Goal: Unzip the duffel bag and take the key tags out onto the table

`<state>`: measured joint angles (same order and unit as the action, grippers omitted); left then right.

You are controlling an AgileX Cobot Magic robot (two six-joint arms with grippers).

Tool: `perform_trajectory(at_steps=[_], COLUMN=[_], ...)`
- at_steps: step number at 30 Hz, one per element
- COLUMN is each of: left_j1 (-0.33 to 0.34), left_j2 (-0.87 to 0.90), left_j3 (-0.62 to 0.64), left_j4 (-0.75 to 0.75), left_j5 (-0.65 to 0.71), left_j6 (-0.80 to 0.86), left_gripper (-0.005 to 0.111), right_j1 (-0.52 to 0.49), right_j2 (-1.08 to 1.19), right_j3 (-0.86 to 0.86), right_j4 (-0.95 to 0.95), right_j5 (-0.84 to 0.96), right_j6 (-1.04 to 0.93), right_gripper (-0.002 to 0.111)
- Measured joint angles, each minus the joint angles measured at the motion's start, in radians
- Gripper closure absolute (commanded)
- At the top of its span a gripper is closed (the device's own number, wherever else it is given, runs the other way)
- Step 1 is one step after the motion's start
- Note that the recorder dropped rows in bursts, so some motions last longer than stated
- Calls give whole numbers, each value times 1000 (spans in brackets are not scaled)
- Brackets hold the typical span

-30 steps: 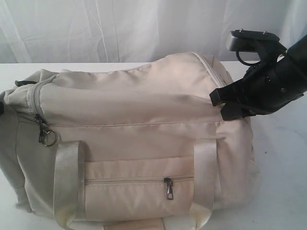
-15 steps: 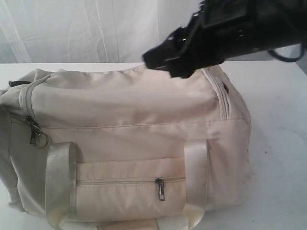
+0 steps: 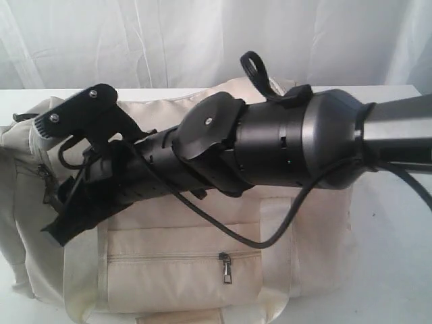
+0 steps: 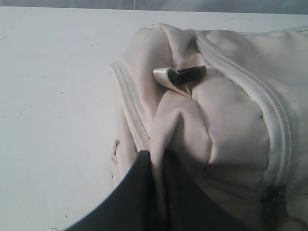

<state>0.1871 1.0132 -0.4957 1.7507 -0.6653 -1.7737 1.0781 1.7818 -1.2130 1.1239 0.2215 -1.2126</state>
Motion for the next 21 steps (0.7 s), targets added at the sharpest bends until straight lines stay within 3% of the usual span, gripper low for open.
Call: perform_trajectory(at_steps=[8, 21], left_j1=[2, 2], left_j2=[0, 0], left_j3=[0, 0], left_j4=[0, -4], left_j5=[-4, -8], left_j6=[0, 0], left_gripper=[107, 107], right_j1=[15, 16], right_j2=[78, 127], right_j3=[-97, -108], right_j4=[49, 53], right_j5=[-70, 42], right_j6=[82, 113], right_gripper=[70, 77])
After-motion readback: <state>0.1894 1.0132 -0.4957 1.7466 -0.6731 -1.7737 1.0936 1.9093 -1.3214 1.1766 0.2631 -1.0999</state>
